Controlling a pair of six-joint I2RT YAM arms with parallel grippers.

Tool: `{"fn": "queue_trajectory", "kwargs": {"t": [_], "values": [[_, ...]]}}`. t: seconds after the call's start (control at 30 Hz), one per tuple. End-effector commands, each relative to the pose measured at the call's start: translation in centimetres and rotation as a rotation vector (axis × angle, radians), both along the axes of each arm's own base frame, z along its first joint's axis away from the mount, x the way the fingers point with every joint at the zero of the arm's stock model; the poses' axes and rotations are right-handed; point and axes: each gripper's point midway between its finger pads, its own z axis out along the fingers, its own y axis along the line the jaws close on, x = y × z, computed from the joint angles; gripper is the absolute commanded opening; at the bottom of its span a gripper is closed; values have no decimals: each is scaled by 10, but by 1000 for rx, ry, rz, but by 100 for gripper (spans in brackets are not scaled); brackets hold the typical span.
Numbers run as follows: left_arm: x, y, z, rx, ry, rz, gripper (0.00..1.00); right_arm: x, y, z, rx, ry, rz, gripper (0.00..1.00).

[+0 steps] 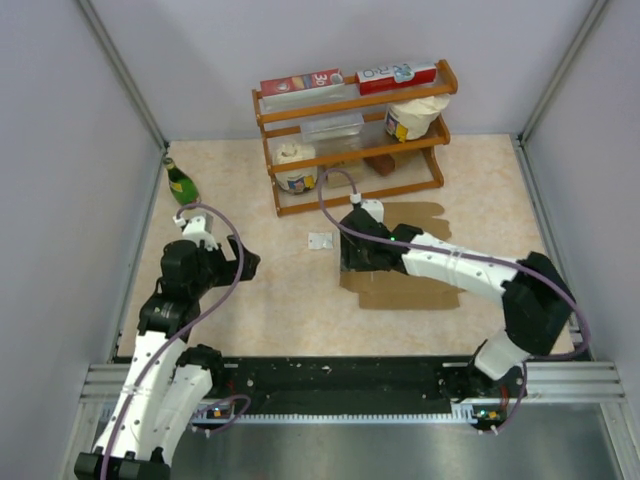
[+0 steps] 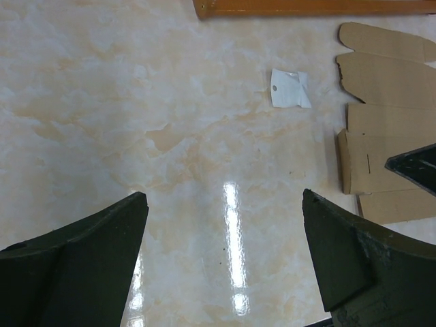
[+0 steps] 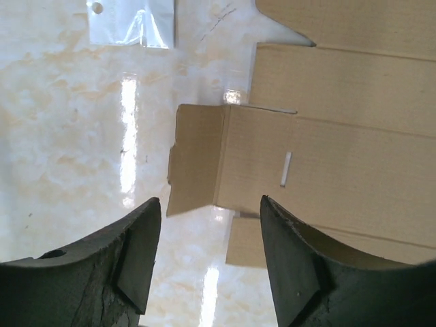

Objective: Fold the paper box

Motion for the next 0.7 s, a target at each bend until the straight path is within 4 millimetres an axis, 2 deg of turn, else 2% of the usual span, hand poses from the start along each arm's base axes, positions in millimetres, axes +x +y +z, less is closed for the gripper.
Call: {"fn": "queue_trajectory", "kwargs": {"t": [0.0,0.1,0.17,0.23,0.37,0.53,0.67], "values": [[8,-16,23,-72,-65,-61,99,4,-18,61,167,-121,-17,61],[11,-27,33,-96,-67,-107,99,5,-54,64,232,-129,-128,61],[13,-32,34,-87,-61,-127,99,1,-79,68,278,-140,-194,61],[15,-39,34,-82,-62,-143,99,-5,-101,61,300,-132,-255,61],[20,-67,32,-116,-79,-190,99,-24,-139,38,292,-104,-402,61],[27,-107,17,-123,-43,-253,99,-42,-153,13,313,-61,-502,61],[27,-148,5,-51,-14,-349,98,-45,-166,8,325,-74,-564,61]]}}
